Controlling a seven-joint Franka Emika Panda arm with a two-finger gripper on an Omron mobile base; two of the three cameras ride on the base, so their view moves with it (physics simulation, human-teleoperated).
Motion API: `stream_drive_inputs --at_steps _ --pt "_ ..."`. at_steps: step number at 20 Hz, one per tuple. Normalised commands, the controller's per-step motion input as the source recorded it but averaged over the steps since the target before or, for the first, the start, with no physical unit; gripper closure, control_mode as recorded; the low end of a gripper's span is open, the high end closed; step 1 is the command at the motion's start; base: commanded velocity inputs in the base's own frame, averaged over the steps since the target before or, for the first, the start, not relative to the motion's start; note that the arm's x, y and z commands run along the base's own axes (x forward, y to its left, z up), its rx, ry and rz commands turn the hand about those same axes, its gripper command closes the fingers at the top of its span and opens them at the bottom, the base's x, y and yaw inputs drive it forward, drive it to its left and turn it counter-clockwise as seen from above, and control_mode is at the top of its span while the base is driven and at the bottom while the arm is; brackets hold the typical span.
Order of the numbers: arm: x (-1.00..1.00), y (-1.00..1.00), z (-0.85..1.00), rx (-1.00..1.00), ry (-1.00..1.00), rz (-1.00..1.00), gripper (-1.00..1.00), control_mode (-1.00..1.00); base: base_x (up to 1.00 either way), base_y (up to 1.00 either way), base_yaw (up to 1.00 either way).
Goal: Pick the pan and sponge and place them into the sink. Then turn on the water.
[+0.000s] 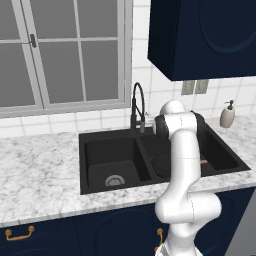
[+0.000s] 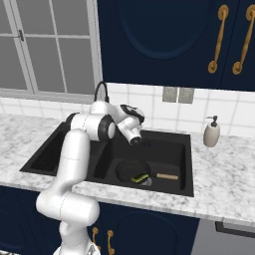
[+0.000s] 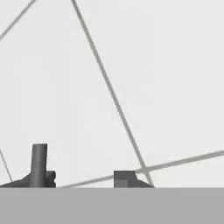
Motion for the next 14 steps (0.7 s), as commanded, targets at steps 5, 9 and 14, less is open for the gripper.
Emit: stream_drive_inputs --at_steps 5,9,14 --pt "0.00 -0.72 -0.43 0.18 0.18 -0.16 1.00 -1.00 0.00 0.00 0.00" --pt "-0.11 -0.79 -0.31 0.20 0.14 -0.13 1.00 -1.00 0.00 0.00 0.00" --pt "-0.47 -0.74 -0.11 0.26 0.01 -0.02 1.00 -1.00 0.00 0.00 0.00"
